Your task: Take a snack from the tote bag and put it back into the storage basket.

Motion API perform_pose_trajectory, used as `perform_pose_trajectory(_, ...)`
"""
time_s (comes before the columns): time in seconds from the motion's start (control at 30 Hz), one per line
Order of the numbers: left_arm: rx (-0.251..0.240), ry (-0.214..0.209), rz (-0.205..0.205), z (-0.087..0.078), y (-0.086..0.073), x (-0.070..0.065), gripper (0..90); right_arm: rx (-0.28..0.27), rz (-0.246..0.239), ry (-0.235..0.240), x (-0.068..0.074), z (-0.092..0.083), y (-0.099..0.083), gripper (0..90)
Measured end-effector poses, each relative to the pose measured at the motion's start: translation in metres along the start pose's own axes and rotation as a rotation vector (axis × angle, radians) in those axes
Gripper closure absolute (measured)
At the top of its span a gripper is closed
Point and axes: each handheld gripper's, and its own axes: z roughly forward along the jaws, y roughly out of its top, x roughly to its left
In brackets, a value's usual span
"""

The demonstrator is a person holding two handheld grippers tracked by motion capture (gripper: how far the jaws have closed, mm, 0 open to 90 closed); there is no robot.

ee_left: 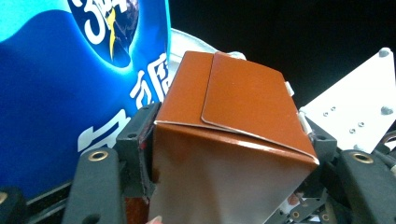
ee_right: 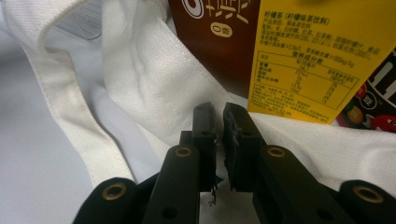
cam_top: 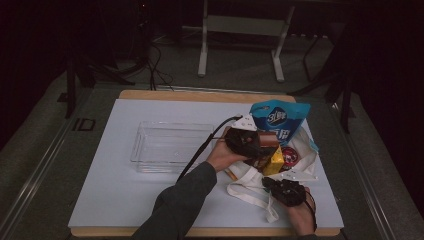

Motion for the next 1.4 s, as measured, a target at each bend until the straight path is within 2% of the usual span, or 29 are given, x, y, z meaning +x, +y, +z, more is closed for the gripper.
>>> perform_pose_trajectory(0.2, -0.007, 0.048, 0.010, 0.001, 0.003, -0.004, 39.9, -0.002, 0.002, 0.002, 0.000, 0.000, 0.000, 83.4)
perform_pose_trajectory(0.43, -0.013, 0.064, 0.011, -0.003, 0.009, -0.002, 41.4, -0.003, 0.003, 0.001, 0.000, 0.000, -0.001, 83.4)
perform_pose_trajectory(0.8, -0.049, 0.089, 0.012, -0.016, 0.021, -0.004, 42.4, -0.006, 0.001, -0.002, 0.000, 0.000, -0.001, 83.3)
perform_pose_trajectory(1.0, -0.073, 0.091, 0.022, -0.026, 0.031, -0.005, 42.6, -0.007, 0.005, 0.003, 0.000, 0.000, -0.001, 83.2)
perform_pose_trajectory(1.13, -0.095, 0.103, 0.037, -0.039, 0.041, -0.007, 42.7, -0.006, 0.007, 0.002, 0.000, 0.001, -0.001, 83.3)
perform_pose_trajectory(1.4, -0.142, 0.101, 0.025, -0.057, 0.052, -0.010, 42.7, -0.007, 0.009, 0.001, 0.000, 0.001, -0.001, 83.3)
